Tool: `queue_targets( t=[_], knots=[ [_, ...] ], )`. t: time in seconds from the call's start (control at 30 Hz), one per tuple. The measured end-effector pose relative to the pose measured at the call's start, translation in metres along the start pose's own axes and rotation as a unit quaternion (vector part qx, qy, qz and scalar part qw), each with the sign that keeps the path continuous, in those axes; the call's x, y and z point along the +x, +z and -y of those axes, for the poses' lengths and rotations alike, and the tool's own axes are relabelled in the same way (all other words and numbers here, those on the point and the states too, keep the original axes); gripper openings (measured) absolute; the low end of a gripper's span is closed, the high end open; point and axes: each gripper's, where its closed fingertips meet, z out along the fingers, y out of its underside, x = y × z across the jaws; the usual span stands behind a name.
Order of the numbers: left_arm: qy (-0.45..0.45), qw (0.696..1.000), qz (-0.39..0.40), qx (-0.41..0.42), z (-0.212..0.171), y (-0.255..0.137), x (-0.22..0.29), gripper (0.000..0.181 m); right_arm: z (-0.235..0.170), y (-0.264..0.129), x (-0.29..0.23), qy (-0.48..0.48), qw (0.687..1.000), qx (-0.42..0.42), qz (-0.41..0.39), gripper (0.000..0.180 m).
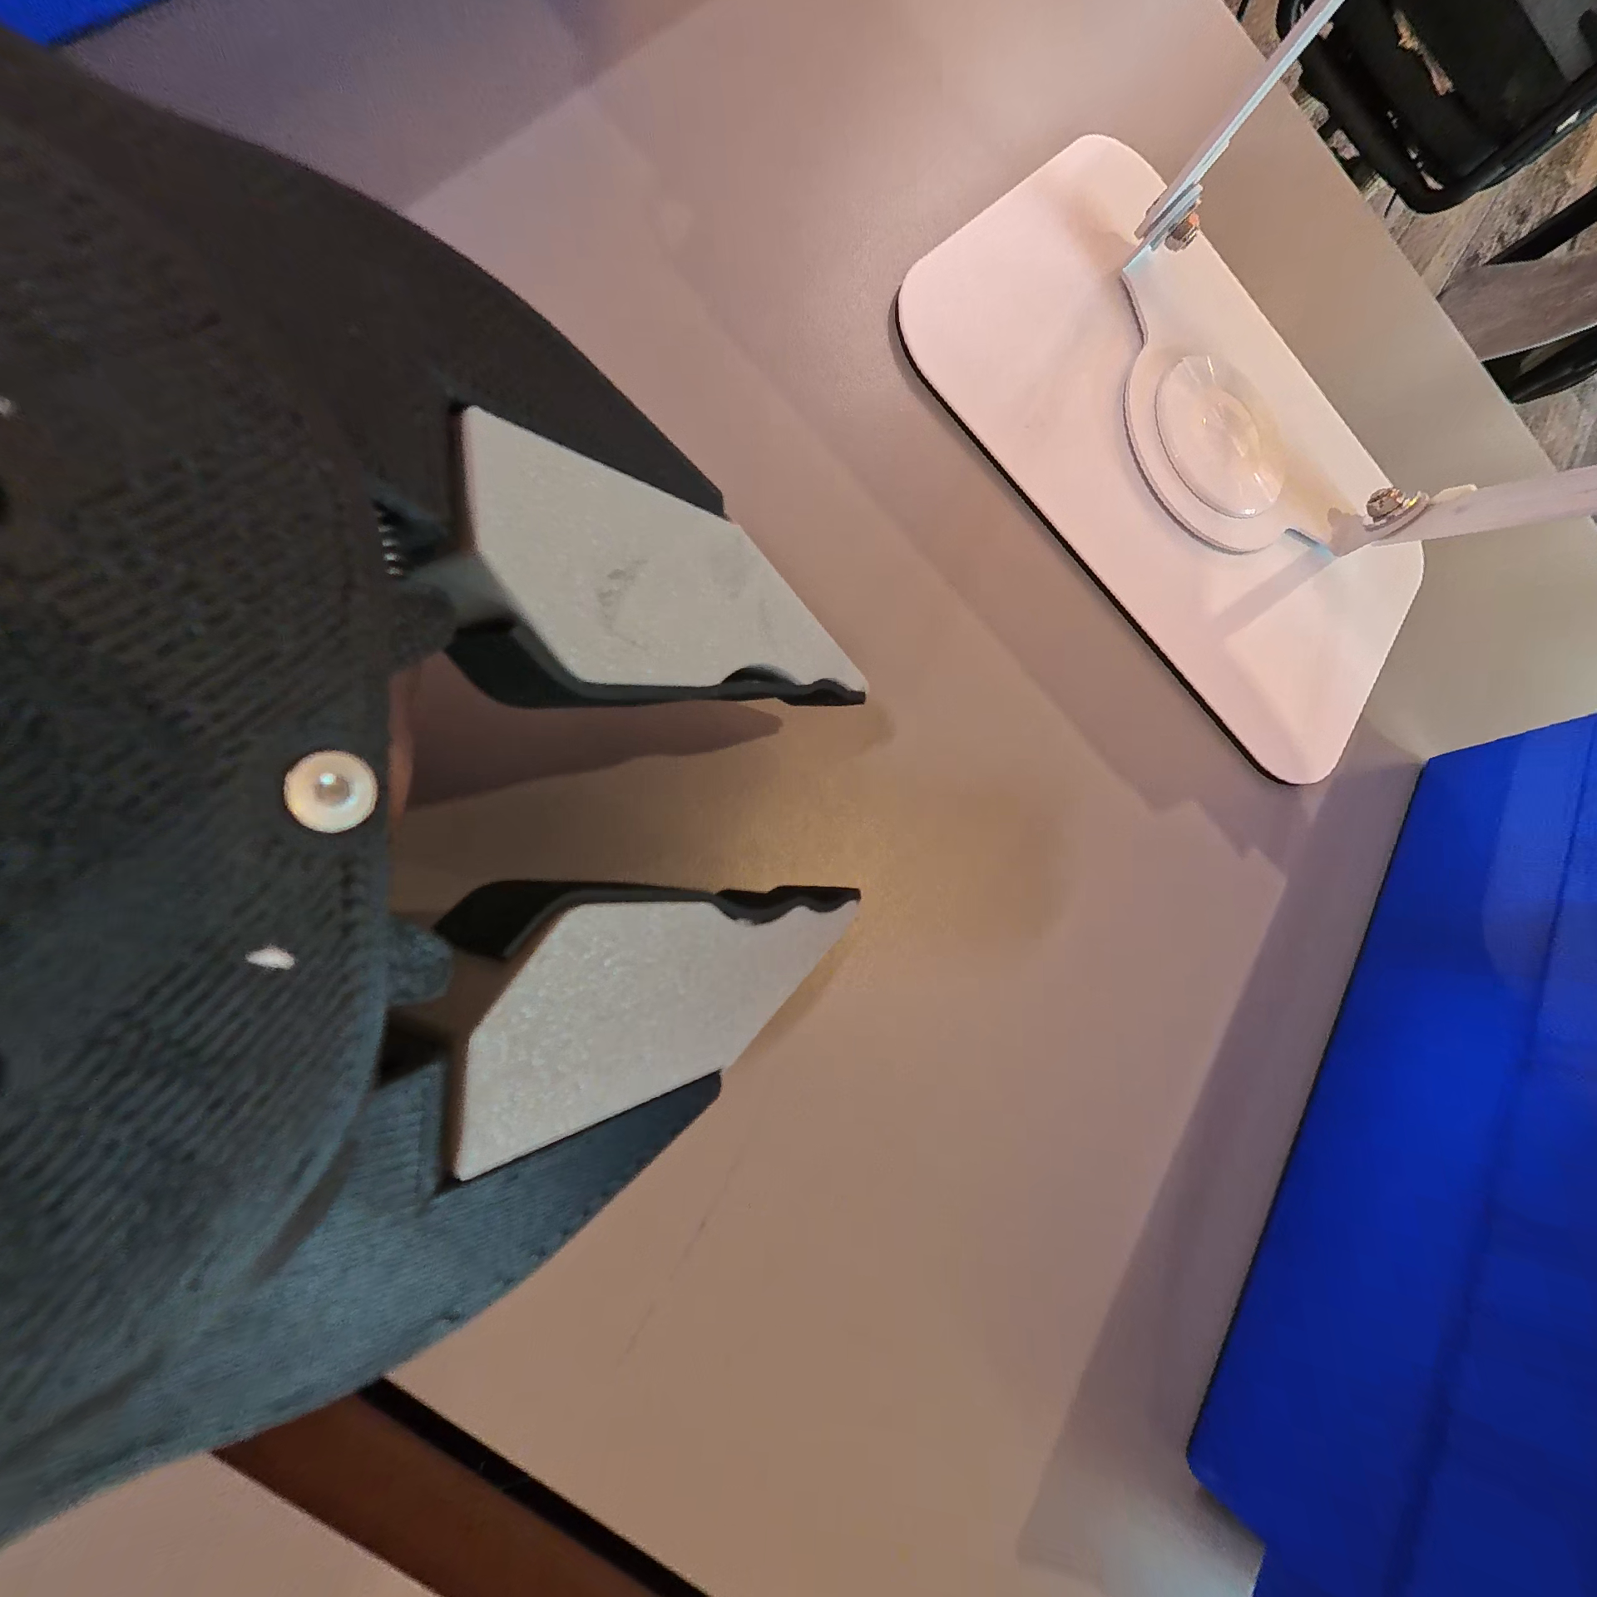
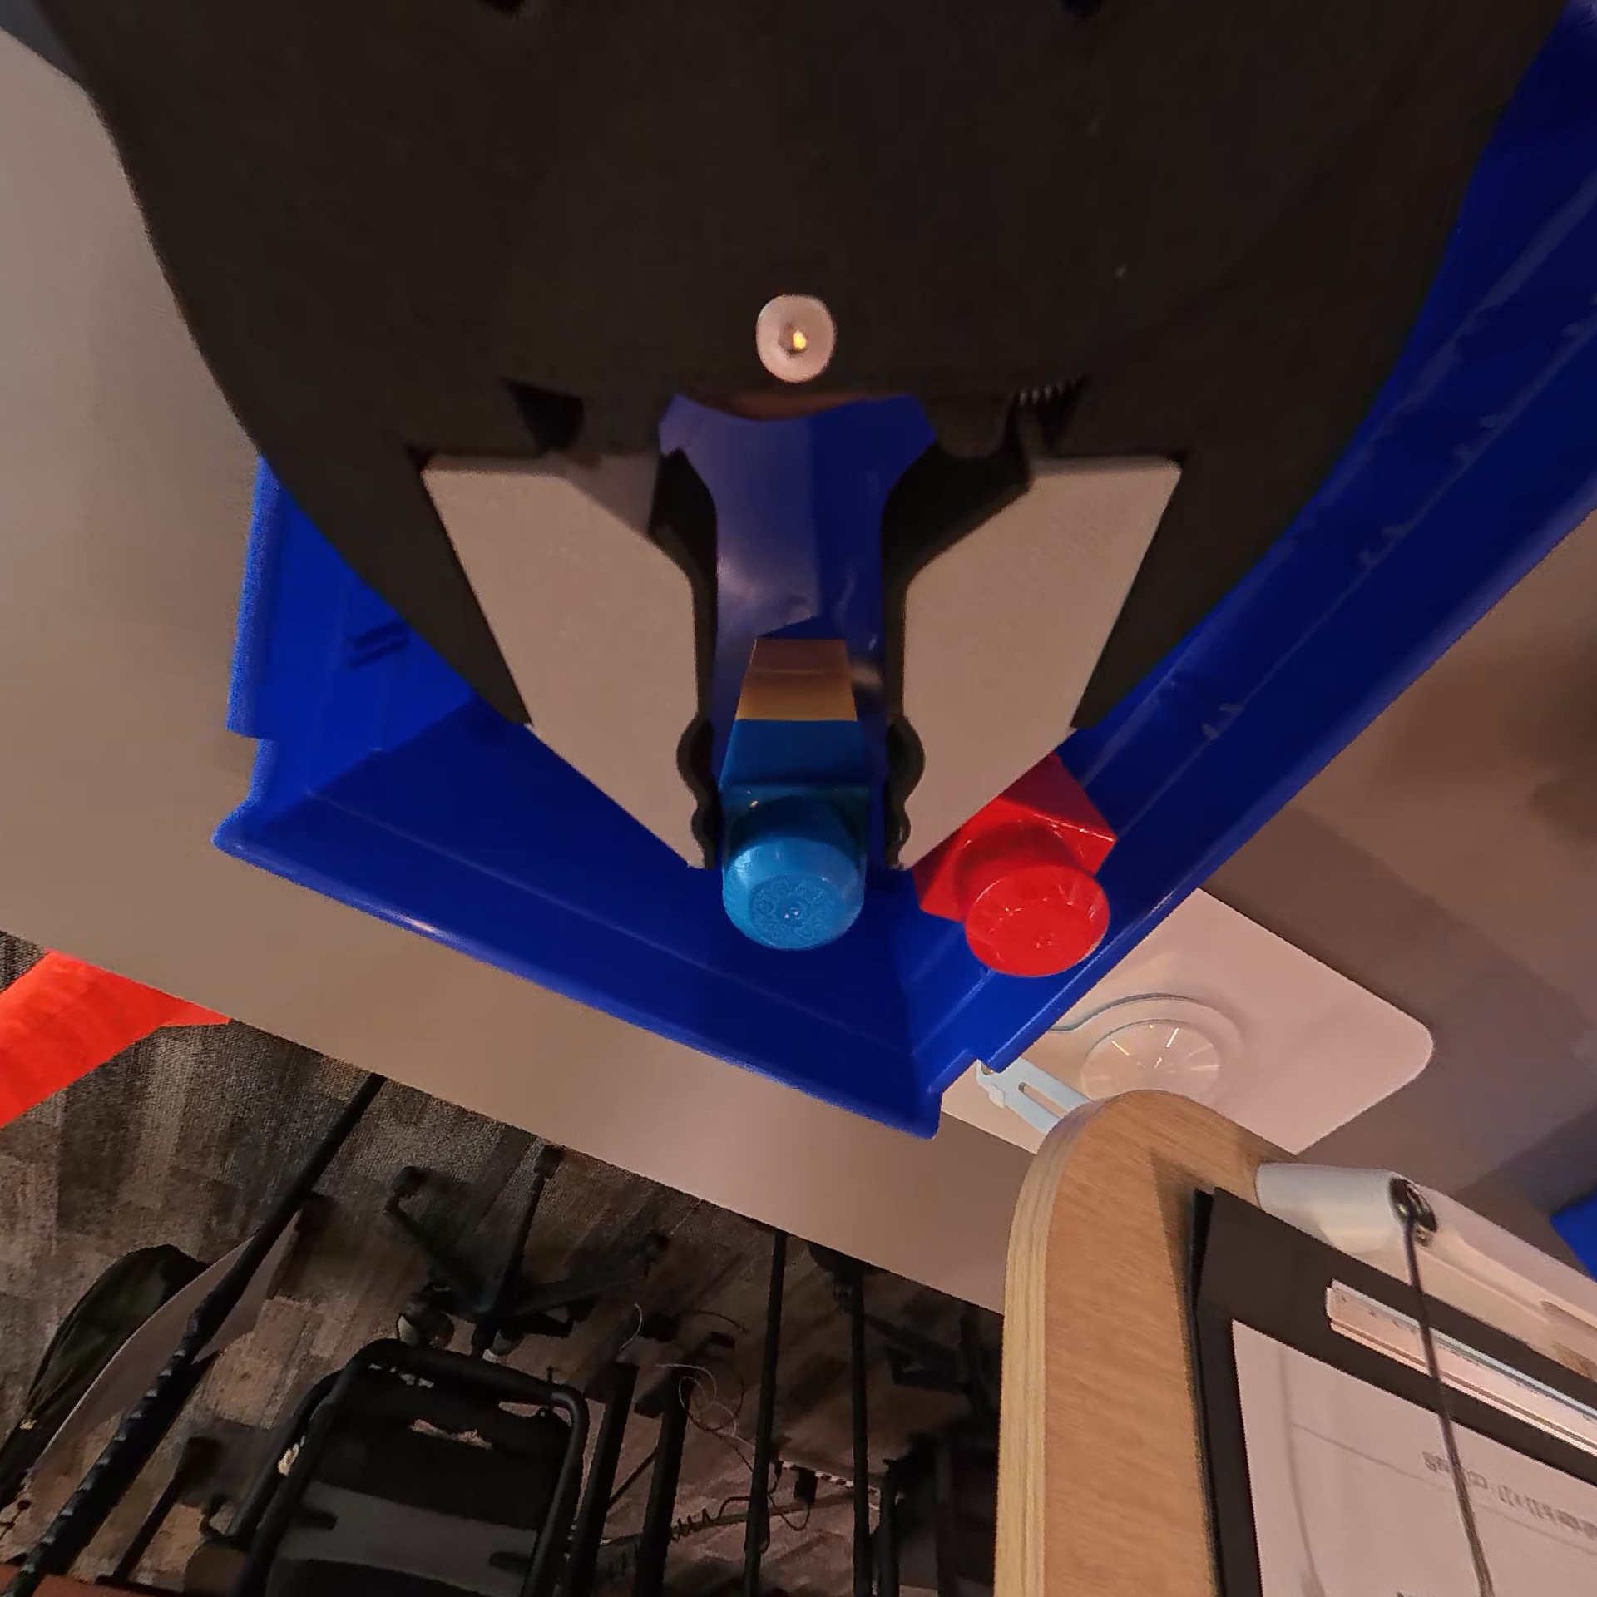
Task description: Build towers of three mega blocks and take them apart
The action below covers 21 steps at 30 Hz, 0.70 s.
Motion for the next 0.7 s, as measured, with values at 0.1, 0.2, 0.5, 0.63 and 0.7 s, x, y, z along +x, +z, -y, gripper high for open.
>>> queue_targets(
  t=[0.1,0.2,0.5,0.63,0.7],
  knots=[
    [-0.004,1.000,0.002,0.003,0.001,-0.001,-0.001,0.039,0.005,-0.006,0.001,0.003,1.000,0.007,-0.002,0.040],
    [-0.007,1.000,0.014,0.017,0.004,-0.003,-0.007,0.036,0.015,-0.015,0.004,0.010,1.000,0.024,-0.009,0.046],
    [-0.032,0.999,0.018,0.030,0.006,-0.006,-0.015,0.035,0.055,-0.046,-0.006,0.041,0.995,0.088,-0.011,0.072],
    [-0.031,0.998,0.032,0.039,0.008,-0.008,-0.019,0.035,0.078,-0.067,-0.012,0.064,0.990,0.119,-0.029,0.080],
    [-0.031,0.998,0.038,0.044,0.009,-0.008,-0.022,0.035,0.093,-0.080,-0.020,0.052,0.987,0.146,-0.033,0.079]
  ],
)
